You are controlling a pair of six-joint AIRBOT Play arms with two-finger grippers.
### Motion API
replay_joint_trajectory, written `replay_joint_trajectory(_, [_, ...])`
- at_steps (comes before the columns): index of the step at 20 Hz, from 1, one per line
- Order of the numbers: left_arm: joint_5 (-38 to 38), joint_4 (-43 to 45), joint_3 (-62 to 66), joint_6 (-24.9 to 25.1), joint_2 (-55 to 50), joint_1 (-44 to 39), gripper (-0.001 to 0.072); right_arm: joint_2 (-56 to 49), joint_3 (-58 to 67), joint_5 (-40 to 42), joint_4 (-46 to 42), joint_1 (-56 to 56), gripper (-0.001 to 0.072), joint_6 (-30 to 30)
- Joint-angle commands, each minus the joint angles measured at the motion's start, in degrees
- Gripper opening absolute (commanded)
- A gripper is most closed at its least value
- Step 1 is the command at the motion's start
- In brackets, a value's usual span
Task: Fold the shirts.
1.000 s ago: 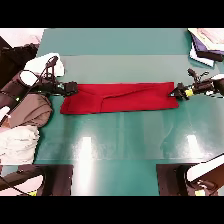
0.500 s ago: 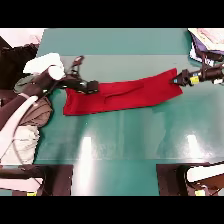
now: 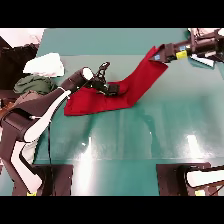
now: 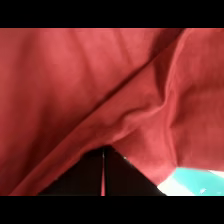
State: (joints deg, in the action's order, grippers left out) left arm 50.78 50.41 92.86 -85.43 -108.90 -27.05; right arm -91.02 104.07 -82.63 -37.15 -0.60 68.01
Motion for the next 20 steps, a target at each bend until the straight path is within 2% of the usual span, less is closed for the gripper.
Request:
replay_joint_trajectory(1, [0.04,-0.31,1.2,-0.15,-1.38,0.48,0.0024,-0.74,4.37,1.2,-0.44,-5.92,0.0011,0.9])
replay_joint_trajectory(6, [5.95,0.15,5.6,0.22,-0.66,2.56,0.0023,-3.85,8.81,1.68,-0.35,-10.56,0.0011,0.98])
replay_joint_trajectory(13, [22.21,7.32,24.33,-0.31,-0.44,7.91,0.0024,-4.61,9.75,7.08,-0.35,-16.13,0.0011,0.98])
replay_joint_trajectory(20, [25.94,21.97,26.71,-2.89,14.58,21.07,0.0024,-5.66,9.75,16.35,-0.33,-21.79,0.0011,0.98])
